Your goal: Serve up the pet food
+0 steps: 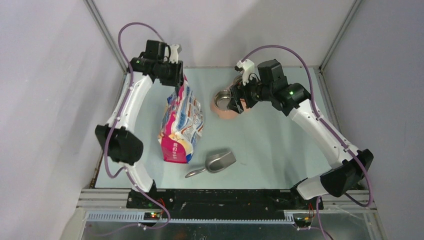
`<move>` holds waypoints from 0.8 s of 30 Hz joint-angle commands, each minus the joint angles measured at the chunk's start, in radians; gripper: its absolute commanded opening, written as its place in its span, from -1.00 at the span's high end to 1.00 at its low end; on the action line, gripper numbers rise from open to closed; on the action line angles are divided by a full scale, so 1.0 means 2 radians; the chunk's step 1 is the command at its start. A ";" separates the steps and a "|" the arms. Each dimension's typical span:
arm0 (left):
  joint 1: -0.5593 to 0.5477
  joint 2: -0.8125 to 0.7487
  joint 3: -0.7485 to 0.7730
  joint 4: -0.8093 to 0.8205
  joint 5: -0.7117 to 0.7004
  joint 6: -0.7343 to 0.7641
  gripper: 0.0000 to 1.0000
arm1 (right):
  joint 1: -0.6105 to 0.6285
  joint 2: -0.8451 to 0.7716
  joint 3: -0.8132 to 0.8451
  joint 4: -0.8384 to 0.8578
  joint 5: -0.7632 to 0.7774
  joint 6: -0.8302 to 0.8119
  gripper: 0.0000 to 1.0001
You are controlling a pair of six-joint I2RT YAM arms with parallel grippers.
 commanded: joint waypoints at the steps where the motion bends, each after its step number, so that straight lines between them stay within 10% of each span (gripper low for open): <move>1: -0.010 -0.112 -0.090 -0.040 0.003 0.004 0.07 | 0.002 -0.038 -0.014 0.012 0.011 -0.012 -0.57; 14: -0.021 -0.315 -0.353 -0.056 0.027 0.022 0.05 | 0.001 -0.049 -0.051 0.019 0.010 -0.014 -0.57; 24: -0.021 -0.247 -0.219 -0.055 -0.025 0.032 0.01 | 0.001 -0.053 -0.054 0.020 0.010 -0.014 -0.57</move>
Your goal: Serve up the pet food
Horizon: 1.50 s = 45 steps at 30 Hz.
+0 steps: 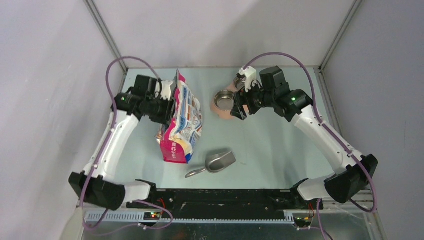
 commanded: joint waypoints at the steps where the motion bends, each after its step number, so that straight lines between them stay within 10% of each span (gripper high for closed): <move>1: -0.004 0.059 0.141 -0.012 -0.038 0.025 -0.01 | 0.000 -0.018 0.000 0.017 0.006 -0.007 -0.58; 9: -0.003 0.299 0.479 -0.090 -0.074 0.067 -0.12 | -0.009 -0.034 -0.007 0.014 0.011 -0.010 -0.58; 14: -0.003 0.362 0.518 -0.087 -0.076 0.062 -0.14 | -0.021 -0.044 -0.014 0.010 0.014 -0.012 -0.58; 25: -0.001 0.237 0.494 -0.058 -0.009 0.063 -0.34 | -0.067 -0.068 -0.043 0.016 -0.003 0.005 -0.59; 33: 0.003 0.109 0.358 -0.047 -0.086 0.087 -0.30 | -0.071 -0.079 -0.034 -0.031 0.008 -0.032 -0.60; 45: 0.012 0.021 0.131 -0.079 0.000 0.057 -0.19 | -0.118 -0.114 -0.010 -0.081 0.038 -0.074 -0.68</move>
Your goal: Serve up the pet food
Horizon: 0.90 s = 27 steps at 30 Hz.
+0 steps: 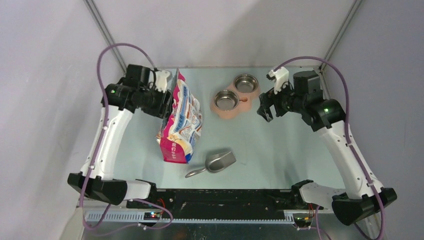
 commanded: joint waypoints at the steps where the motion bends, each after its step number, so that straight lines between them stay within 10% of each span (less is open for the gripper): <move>1: 0.002 -0.019 -0.029 0.000 0.045 -0.015 -0.19 | -0.022 -0.006 0.012 -0.003 0.003 0.003 -0.68; 27: 0.002 -0.125 -0.114 -0.068 0.004 0.070 -0.29 | -0.027 0.026 0.008 0.031 -0.030 0.032 -0.67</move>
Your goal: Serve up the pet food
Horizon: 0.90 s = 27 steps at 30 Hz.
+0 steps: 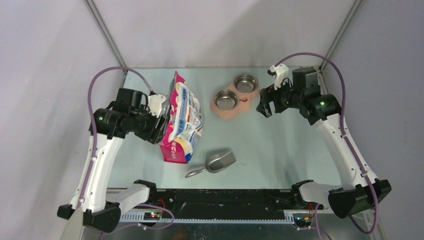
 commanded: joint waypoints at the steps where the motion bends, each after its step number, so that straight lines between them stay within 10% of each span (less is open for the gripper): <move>1: 0.002 0.012 -0.006 0.012 -0.005 0.013 -0.29 | 0.003 -0.002 0.006 0.018 -0.006 0.004 -0.67; 16: 0.002 0.116 0.105 0.122 -0.035 -0.017 -0.19 | 0.078 0.058 0.086 0.036 0.018 0.041 -0.56; 27: 0.003 0.227 0.202 0.177 -0.011 -0.059 0.39 | 0.169 0.229 0.295 0.055 0.052 0.202 -0.45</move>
